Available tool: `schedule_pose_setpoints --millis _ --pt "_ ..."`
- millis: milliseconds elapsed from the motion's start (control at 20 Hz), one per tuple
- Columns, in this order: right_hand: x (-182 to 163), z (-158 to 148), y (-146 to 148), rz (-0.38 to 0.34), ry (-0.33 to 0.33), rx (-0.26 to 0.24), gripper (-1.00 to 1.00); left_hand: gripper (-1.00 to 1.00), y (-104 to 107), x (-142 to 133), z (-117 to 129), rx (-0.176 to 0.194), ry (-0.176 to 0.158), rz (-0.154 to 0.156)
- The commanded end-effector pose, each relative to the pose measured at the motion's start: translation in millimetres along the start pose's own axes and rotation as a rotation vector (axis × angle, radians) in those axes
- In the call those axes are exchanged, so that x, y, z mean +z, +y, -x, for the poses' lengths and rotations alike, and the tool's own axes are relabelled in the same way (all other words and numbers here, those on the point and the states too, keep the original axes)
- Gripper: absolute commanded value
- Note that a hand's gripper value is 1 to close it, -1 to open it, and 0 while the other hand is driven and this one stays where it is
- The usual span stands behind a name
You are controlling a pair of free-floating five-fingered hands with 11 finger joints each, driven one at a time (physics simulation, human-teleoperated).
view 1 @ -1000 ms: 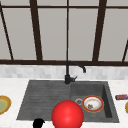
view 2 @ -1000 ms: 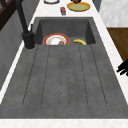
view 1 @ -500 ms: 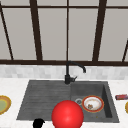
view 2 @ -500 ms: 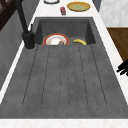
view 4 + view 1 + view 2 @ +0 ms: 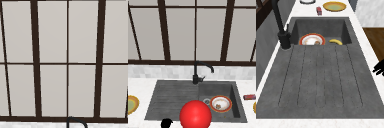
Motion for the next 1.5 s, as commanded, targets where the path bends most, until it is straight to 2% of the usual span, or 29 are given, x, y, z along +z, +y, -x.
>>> schedule_pose_setpoints --millis 0,200,750,1250,1450 --pt "16.0 -26.5 -20.0 -0.043 -0.002 0.013 1.00 0.00 0.0 0.0 0.0 0.000 0.000 0.000" --pt "31.3 -53.9 -35.7 -0.047 0.000 0.014 1.00 0.00 0.0 0.0 0.0 0.000 0.000 0.000" --pt "59.3 -137.1 -48.4 -0.047 -0.003 0.014 1.00 0.00 -0.1 0.0 -0.1 0.000 0.000 0.000" --pt "73.5 -217.5 -53.9 -0.043 0.002 0.013 1.00 0.00 -0.1 0.0 -0.2 -0.001 0.000 0.000" --pt "61.4 -254.7 -49.1 -0.027 0.004 0.012 1.00 0.00 -0.1 0.0 -0.3 -0.001 0.000 0.000"
